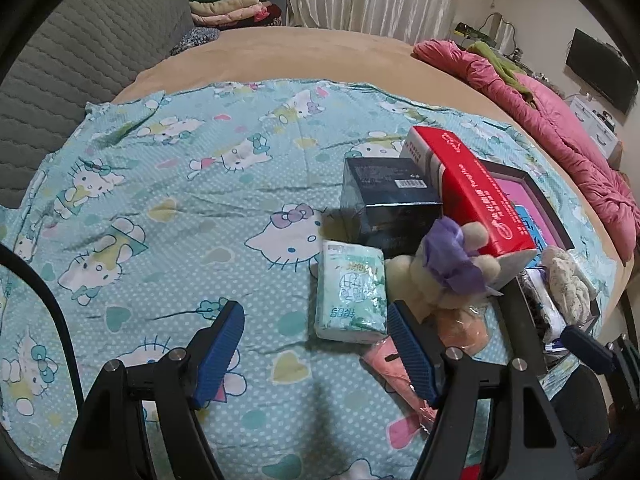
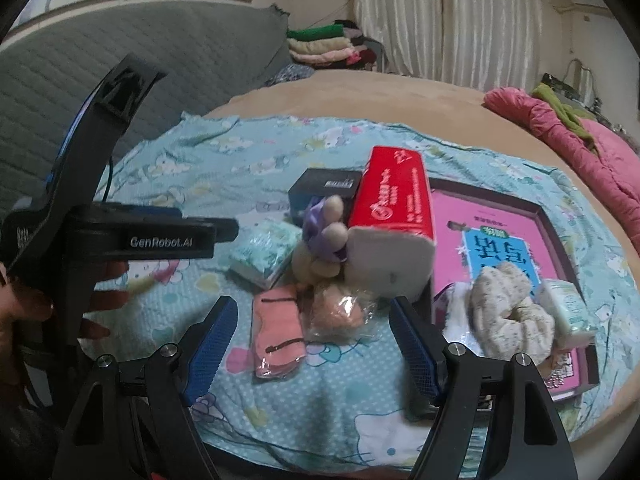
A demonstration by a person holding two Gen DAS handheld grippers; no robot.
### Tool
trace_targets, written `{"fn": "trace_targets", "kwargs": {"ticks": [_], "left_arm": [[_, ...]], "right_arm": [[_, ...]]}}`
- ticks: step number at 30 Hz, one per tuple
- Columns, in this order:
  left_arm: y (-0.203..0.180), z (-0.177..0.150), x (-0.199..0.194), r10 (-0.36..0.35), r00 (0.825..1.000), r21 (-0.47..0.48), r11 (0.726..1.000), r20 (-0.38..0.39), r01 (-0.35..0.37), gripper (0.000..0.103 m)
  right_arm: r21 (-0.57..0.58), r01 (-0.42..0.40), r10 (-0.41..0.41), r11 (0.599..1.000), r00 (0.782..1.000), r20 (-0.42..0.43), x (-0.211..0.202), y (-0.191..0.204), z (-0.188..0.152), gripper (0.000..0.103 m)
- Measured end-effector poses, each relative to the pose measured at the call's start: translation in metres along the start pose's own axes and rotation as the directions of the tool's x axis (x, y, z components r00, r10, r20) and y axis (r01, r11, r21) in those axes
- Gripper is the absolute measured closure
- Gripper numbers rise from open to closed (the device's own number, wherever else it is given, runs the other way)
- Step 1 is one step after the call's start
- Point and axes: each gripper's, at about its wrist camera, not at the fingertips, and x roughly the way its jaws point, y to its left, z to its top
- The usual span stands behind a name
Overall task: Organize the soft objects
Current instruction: 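Withdraw both open grippers from the tray toward the remaining pile, then grasp green tissue pack with left gripper while right gripper grasps pink mask pouch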
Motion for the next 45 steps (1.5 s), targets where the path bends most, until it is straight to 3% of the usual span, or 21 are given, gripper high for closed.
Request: {"fn": "trace_targets", "kwargs": {"ticks": [11,22,25,30,40,43,45], "left_arm": [[-0.002,-0.001,0.032,-0.022,0.998,0.014,1.000,-0.057,0.023,0.030],[-0.008,0.000,0.048,-0.047,0.996,0.035,0.998,-0.075,0.049,0.030],[-0.009,0.000,0.052,-0.053,0.995,0.034,0.998,-0.082,0.056,0.030],[-0.009,0.002,0.061,-0.060,0.993,0.029,0.998,-0.098,0.063,0.030],[-0.018,0.010,0.085,-0.047,0.991,0.055,0.997,-0.123,0.054,0.030],[-0.018,0.010,0.088,-0.041,0.992,0.067,0.997,-0.116,0.049,0.036],[-0.016,0.011,0.089,-0.053,0.993,0.066,0.996,-0.108,0.061,0.055]], "right_arm": [[-0.040,-0.046,0.042,0.998,0.994,-0.099,0.038,0.011,-0.015,0.024],[-0.143,-0.080,0.062,0.986,0.990,-0.126,0.076,0.030,-0.020,0.024],[-0.171,-0.092,0.071,0.981,0.990,-0.124,0.080,0.037,-0.022,0.033],[-0.202,-0.101,0.068,0.974,0.985,-0.161,0.096,0.046,-0.024,0.058],[-0.185,-0.116,0.086,0.976,0.983,-0.161,0.101,0.043,-0.025,0.063],[-0.175,-0.115,0.086,0.978,0.983,-0.163,0.101,0.039,-0.024,0.063],[-0.171,-0.115,0.087,0.978,0.983,-0.164,0.101,0.038,-0.023,0.063]]}}
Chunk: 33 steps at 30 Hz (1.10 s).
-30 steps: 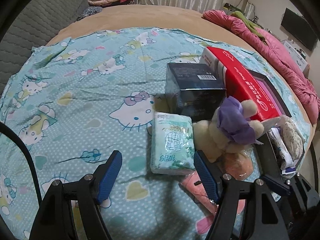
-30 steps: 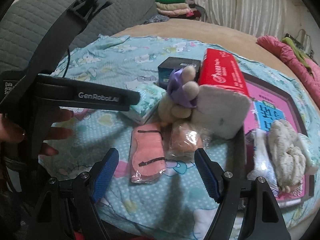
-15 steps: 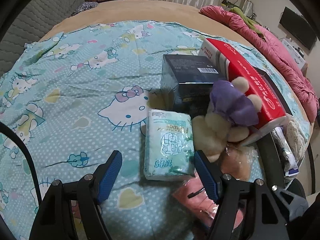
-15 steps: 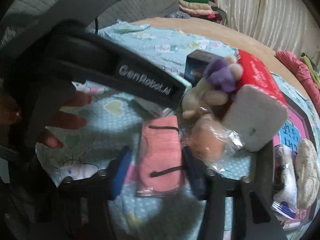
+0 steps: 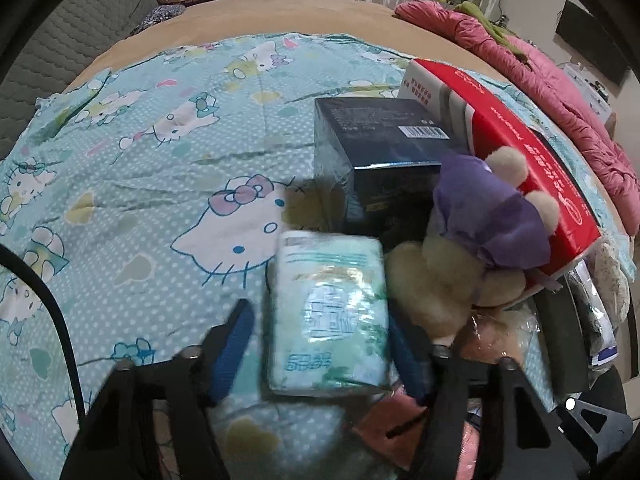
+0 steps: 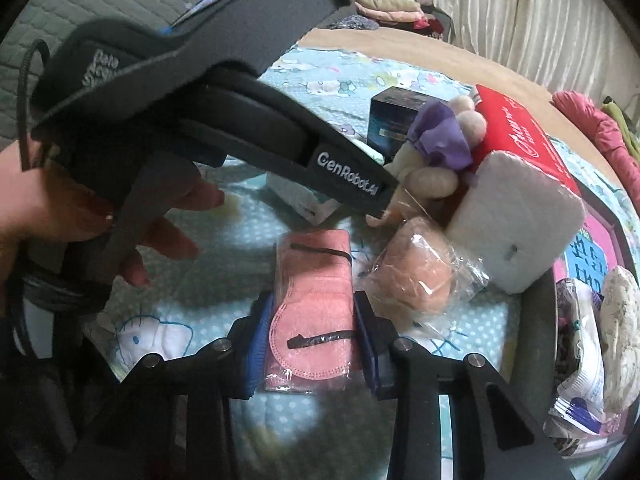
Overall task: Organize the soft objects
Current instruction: 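Grasp green tissue pack with left gripper while right gripper grasps pink mask pouch, then lift and carry the tissue pack and pink pouch over the pink book tray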
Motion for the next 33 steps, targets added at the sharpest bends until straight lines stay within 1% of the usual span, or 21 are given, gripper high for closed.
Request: {"fn": "trace_targets", "kwargs": {"ticks": [3,5,7,12,14,16,19,25,28,31,33], "left_arm": [[0.007,0.001,-0.002,-0.034,0.999,-0.020,0.999,0.017,0.034,0.058],[0.014,0.000,-0.005,-0.066,0.997,-0.047,0.997,0.025,0.068,0.060],[0.021,-0.002,-0.009,-0.080,0.996,-0.075,0.994,0.032,0.082,0.060],[0.034,-0.009,-0.037,-0.045,0.996,-0.095,0.994,0.083,0.053,0.060],[0.039,-0.011,-0.050,-0.022,0.994,-0.104,0.994,0.107,0.033,0.060],[0.043,-0.012,-0.063,0.003,0.992,-0.117,0.993,0.126,0.012,0.060],[0.046,-0.013,-0.084,0.017,0.987,-0.132,0.991,0.163,0.005,0.060],[0.027,-0.012,-0.117,0.017,0.978,-0.096,0.995,0.209,0.003,0.060],[0.011,-0.010,-0.128,-0.004,0.976,-0.066,0.998,0.219,0.019,0.060],[-0.010,-0.008,-0.136,-0.028,0.973,-0.031,0.999,0.228,0.036,0.060],[-0.021,-0.007,-0.141,-0.042,0.972,-0.009,0.999,0.233,0.045,0.060]], "right_arm": [[0.000,0.001,-0.001,1.000,1.000,0.001,-0.002,-0.003,0.000,0.063],[0.005,-0.003,0.003,1.000,1.000,0.002,-0.005,-0.003,-0.002,0.064],[0.015,-0.008,0.007,1.000,1.000,0.005,-0.009,-0.006,-0.005,0.064],[0.042,-0.034,0.033,0.999,0.999,0.036,-0.020,-0.014,-0.005,0.064],[0.050,-0.042,0.039,0.998,0.998,0.054,-0.027,-0.016,-0.004,0.064],[0.054,-0.044,0.040,0.998,0.997,0.071,-0.034,-0.018,-0.002,0.064],[0.069,-0.051,0.044,0.996,0.994,0.105,-0.047,-0.024,0.000,0.064],[0.107,-0.046,0.024,0.993,0.980,0.195,-0.084,-0.038,0.006,0.064],[0.133,-0.036,0.003,0.990,0.970,0.241,-0.105,-0.044,0.008,0.064],[0.158,0.004,-0.048,0.987,0.959,0.280,-0.126,-0.058,0.011,0.064],[0.191,0.013,-0.071,0.982,0.951,0.300,-0.138,-0.067,0.010,0.064]]}}
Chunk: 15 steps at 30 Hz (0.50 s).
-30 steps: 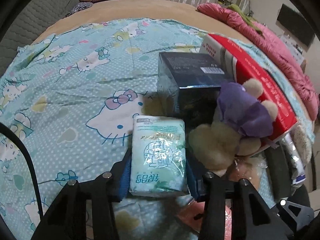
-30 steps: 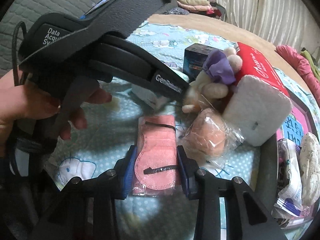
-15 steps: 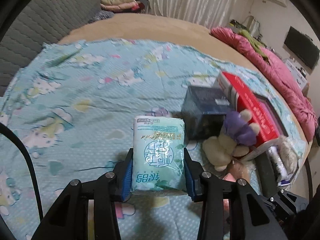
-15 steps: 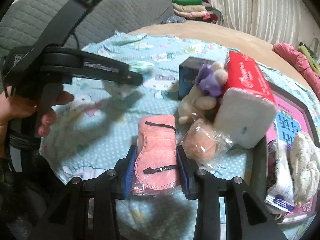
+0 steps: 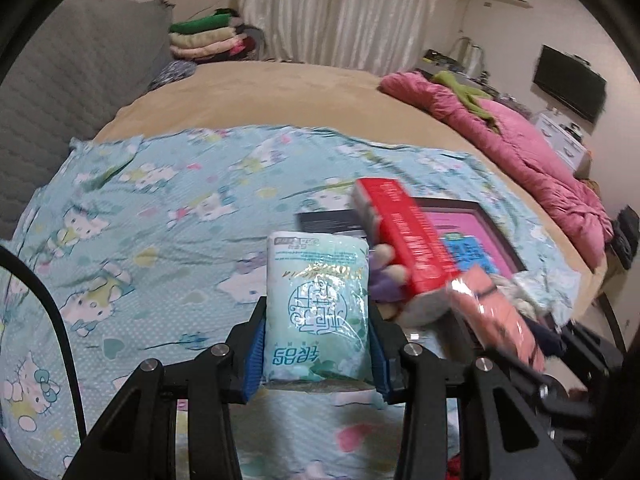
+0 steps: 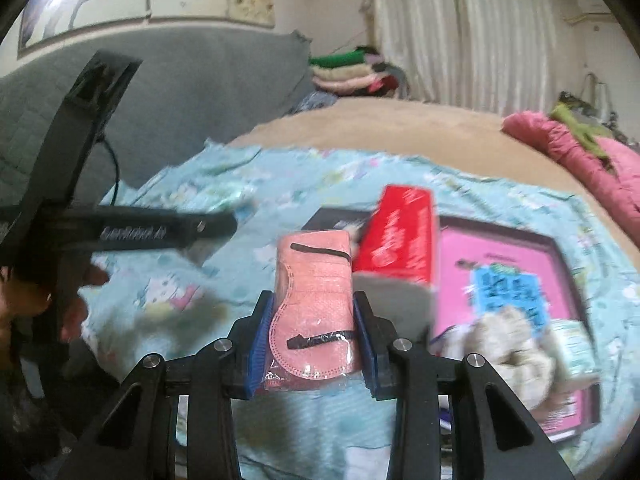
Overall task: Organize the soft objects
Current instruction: 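Lift and carry the tissue pack and pink pouch over the pink book tray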
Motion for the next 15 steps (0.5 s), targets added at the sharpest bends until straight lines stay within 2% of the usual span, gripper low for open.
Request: {"fn": "trace_targets", "kwargs": {"ticks": [15], "left_arm": [[-0.098,0.010,-0.015,-0.028,1.000,0.153,0.988,0.006,0.027,0.060]], "right_arm": [[0.156,0.084,-0.106,0.984,0.985,0.139,-0.054,-0.067,0.010,0.064]]}}
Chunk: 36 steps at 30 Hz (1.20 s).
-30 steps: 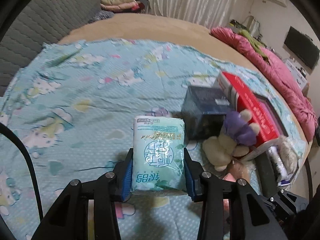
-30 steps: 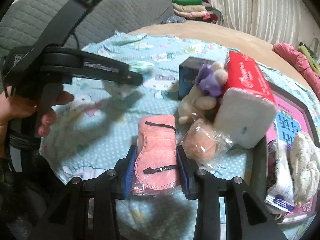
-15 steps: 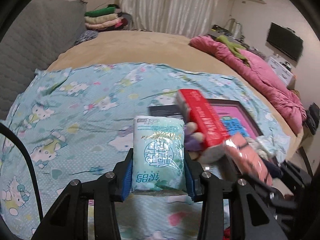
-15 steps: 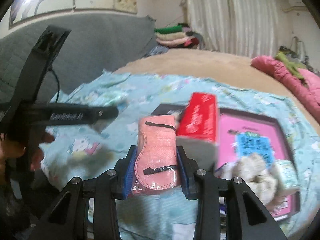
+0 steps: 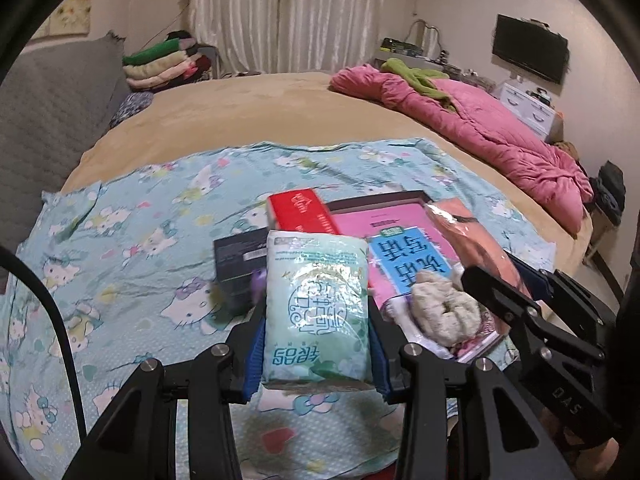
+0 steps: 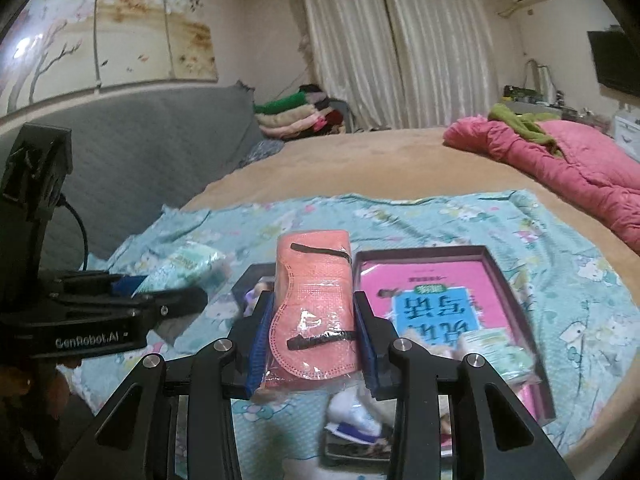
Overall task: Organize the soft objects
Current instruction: 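Lift and carry the tissue pack and pink pouch over the pink book tray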
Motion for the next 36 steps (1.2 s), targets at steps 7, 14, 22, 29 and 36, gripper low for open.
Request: {"fn": "trace_targets", "kwargs": {"ticks": [7,14,22,29,36], "left_arm": [[-0.034,0.010,0.009,-0.001,1.000,0.059,0.998,-0.014,0.002,0.060],[-0.070,0.012,0.028,-0.030,0.998,0.125,0.992,-0.048,0.035,0.060],[-0.101,0.006,0.063,-0.075,0.988,0.158,0.983,-0.133,0.096,0.060],[-0.123,-0.003,0.094,-0.091,0.976,0.193,0.973,-0.200,0.130,0.060],[-0.125,-0.005,0.117,-0.088,0.969,0.187,0.973,-0.231,0.134,0.060]], "right_arm": [[0.062,0.046,-0.048,0.997,0.998,0.039,-0.009,-0.035,0.003,0.064],[0.139,0.103,-0.112,0.985,0.992,0.053,-0.014,-0.074,0.002,0.064],[0.212,0.156,-0.169,0.965,0.985,0.044,-0.015,-0.107,-0.003,0.064],[0.239,0.191,-0.200,0.952,0.980,0.015,-0.012,-0.126,-0.010,0.064],[0.214,0.178,-0.176,0.961,0.984,-0.024,0.001,-0.125,-0.016,0.063]]}}
